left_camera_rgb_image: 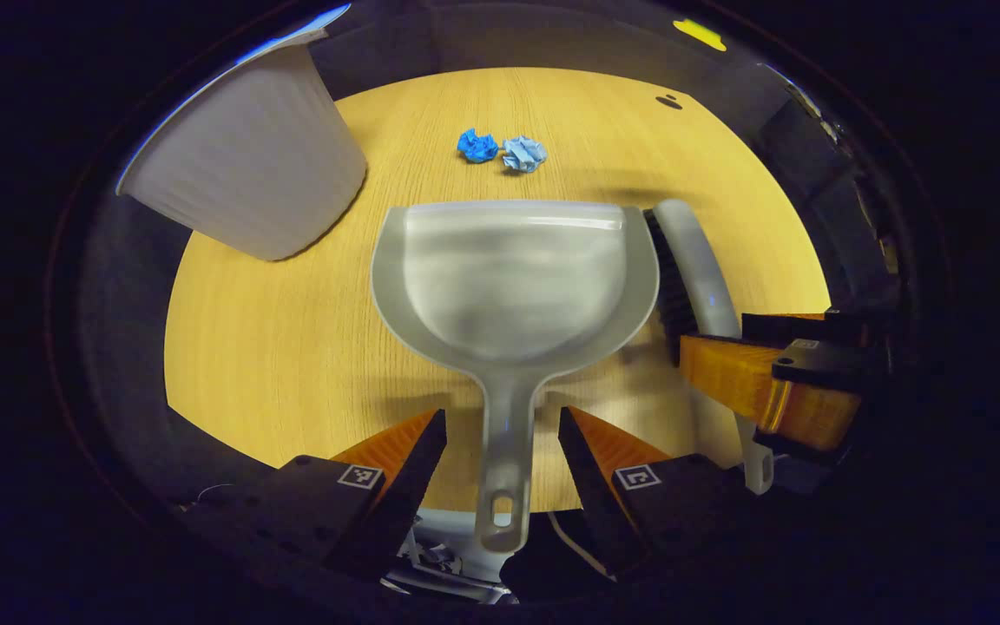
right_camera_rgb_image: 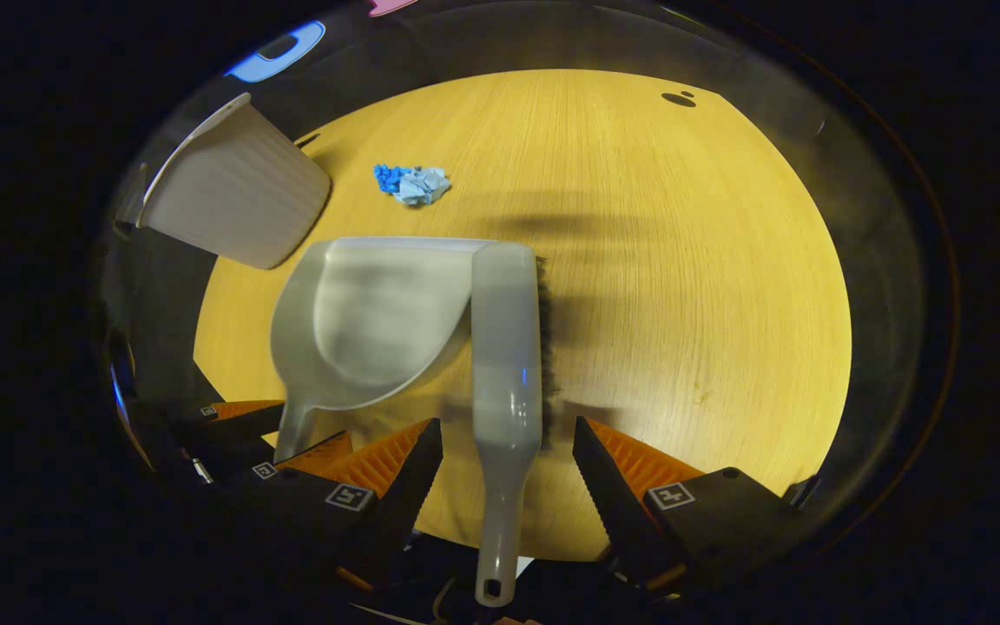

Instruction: Pick up the small broom and dustpan from the desktop, sweep the trash into the dustpan with the broom, and then empty the trash into the garbage bin.

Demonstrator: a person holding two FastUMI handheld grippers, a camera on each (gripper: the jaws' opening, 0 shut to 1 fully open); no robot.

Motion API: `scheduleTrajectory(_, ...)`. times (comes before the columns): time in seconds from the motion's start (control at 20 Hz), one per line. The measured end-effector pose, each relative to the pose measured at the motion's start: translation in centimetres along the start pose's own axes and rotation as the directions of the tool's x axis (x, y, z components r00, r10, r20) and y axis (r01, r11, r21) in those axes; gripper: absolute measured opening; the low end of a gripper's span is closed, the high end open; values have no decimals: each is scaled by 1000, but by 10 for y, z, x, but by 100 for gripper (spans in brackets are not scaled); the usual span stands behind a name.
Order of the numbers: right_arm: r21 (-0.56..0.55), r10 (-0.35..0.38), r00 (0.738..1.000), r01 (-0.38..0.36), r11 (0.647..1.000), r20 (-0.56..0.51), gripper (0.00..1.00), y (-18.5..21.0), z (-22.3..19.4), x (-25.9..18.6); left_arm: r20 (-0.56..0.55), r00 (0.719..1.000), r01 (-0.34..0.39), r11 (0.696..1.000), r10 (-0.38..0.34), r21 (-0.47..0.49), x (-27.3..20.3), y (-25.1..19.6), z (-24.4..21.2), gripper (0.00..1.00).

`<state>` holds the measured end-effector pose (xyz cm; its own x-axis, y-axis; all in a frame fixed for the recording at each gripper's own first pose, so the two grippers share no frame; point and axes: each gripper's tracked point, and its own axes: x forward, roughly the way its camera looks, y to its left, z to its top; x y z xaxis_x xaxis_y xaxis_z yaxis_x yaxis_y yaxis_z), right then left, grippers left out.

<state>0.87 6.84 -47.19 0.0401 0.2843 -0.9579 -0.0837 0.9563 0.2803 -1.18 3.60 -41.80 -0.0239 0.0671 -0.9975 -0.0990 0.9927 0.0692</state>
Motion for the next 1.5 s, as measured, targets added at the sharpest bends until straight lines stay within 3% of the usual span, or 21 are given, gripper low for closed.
scheduleTrajectory(0.25, 6, -45, 996, 45, 999, -81, 98, -4, -15, 10, -41, 999, -18, 1000, 17, -21, 16, 3, 19, 80)
scheduleTrajectory(0.3, 10, -52, 997, 52, 999, -57, 98, -2, -10, 12, -54, 999, 9, 1000, -10, -30, 22, 0, 23, 80)
scheduleTrajectory(0.35, 14, -69, 995, 70, 997, -71, 97, -1, -11, 15, -58, 998, 34, 999, -36, -34, 22, -3, 24, 78)
scheduleTrajectory(0.4, 18, -92, 994, 93, 996, -61, 88, -2, -10, 15, -59, 997, 51, 998, -53, -27, 23, -4, 28, 74)
scheduleTrajectory(0.45, 18, -116, 991, 118, 993, -63, 96, -3, -11, 16, -57, 996, 60, 998, -62, -24, 22, -4, 28, 69)
scheduleTrajectory(0.55, 13, -189, 980, 190, 982, -61, 95, -12, -12, 18, -47, 997, 64, 998, -65, -10, 22, -3, 31, 66)
scheduleTrajectory(0.65, 25, -198, 977, 200, 979, -77, 77, -9, -13, 18, -30, 997, 65, 998, -65, 2, 24, 1, 35, 63)
scheduleTrajectory(0.7, 28, -198, 977, 201, 979, -85, 68, -9, -11, 19, -15, 998, 60, 998, -60, -8, 24, 2, 37, 55)
scheduleTrajectory(0.75, 27, -194, 976, 197, 980, -98, 68, -9, -12, 19, -15, 998, 59, 998, -59, -24, 25, 1, 36, 38)
scheduleTrajectory(0.8, 28, -192, 977, 196, 980, -97, 76, -9, -12, 18, -14, 998, 55, 998, -56, -29, 24, 1, 37, 33)
scheduleTrajectory(0.95, 37, -199, 977, 202, 979, -80, 76, -9, -12, 18, 9, 998, 57, 997, -57, -46, 25, 1, 36, 33)
scheduleTrajectory(1.0, 19, -191, 978, 193, 981, -78, 68, -9, -11, 19, 20, 998, 58, 997, -57, -45, 26, 0, 35, 33)
scheduleTrajectory(1.05, 10, -190, 978, 191, 981, -87, 76, -8, -14, 19, 40, 998, 58, 998, -57, -23, 25, 1, 35, 34)
scheduleTrajectory(1.1, 23, -189, 978, 191, 981, -90, 54, -8, -14, 17, 54, 997, 57, 998, -57, 8, 24, 1, 34, 33)
scheduleTrajectory(1.15, 26, -188, 978, 191, 981, -91, 43, -11, -13, 17, 55, 997, 57, 997, -59, 43, 25, 1, 32, 33)
scheduleTrajectory(1.2, 25, -179, 978, 182, 983, -105, 46, -11, -15, 19, 61, 996, 59, 996, -63, 69, 25, 3, 33, 32)
scheduleTrajectory(1.3, 17, -163, 980, 166, 986, -117, 43, -12, -15, 17, 33, 996, 74, 993, -77, 88, 24, 5, 31, 30)
scheduleTrajectory(1.4, 19, -117, 982, 121, 992, -149, 31, -10, -17, 16, -24, 997, 81, 990, -79, 115, 25, 12, 25, 30)
scheduleTrajectory(1.5, 6, -89, 983, 91, 996, -161, 41, -9, -12, 9, -42, 996, 84, 983, -78, 162, 21, 24, 17, 29)
